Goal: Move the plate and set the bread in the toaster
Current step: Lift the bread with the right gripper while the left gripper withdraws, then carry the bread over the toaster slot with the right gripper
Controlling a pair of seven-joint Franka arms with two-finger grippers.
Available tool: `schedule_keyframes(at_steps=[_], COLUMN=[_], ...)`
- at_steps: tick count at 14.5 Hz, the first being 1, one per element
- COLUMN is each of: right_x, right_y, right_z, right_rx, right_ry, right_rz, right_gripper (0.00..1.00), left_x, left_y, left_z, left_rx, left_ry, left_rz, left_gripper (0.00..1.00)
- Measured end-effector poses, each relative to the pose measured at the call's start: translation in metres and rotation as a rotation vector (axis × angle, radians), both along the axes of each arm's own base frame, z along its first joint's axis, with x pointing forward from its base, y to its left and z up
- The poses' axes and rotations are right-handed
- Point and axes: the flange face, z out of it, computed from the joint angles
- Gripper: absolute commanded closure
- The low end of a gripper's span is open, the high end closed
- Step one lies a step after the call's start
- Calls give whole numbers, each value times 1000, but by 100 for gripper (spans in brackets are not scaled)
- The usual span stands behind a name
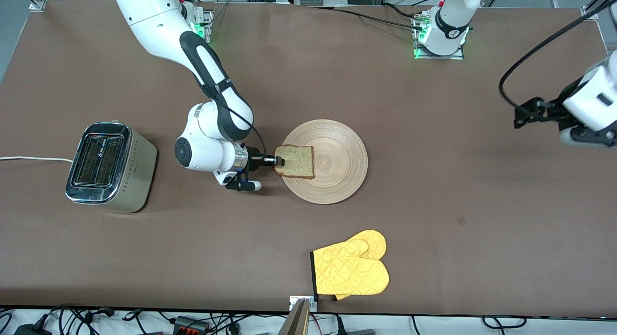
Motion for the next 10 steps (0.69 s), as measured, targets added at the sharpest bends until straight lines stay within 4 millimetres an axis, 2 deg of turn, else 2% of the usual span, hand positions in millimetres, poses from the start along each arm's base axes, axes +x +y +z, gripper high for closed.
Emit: schedule_keyframes(at_steps=[3, 6, 8, 10], right_x=[18, 38, 47, 52], right_y=[1, -12, -31, -68], right_z=[29, 76, 116, 153], right_rx=[-34, -208, -356, -495], right_ry=[-36, -74, -94, -92], right_rz=[41, 136, 180, 190], right_gripper=[100, 100, 100, 100], left_x=[-10, -19, -22, -23], left_y=[1, 1, 1, 0], left_z=[-20, -26, -22, -19], left_rx=[1, 1, 1, 1], left_ry=[-60, -49, -51, -55], left_rz=[-2, -2, -2, -4], left_gripper=[0, 0, 0, 0])
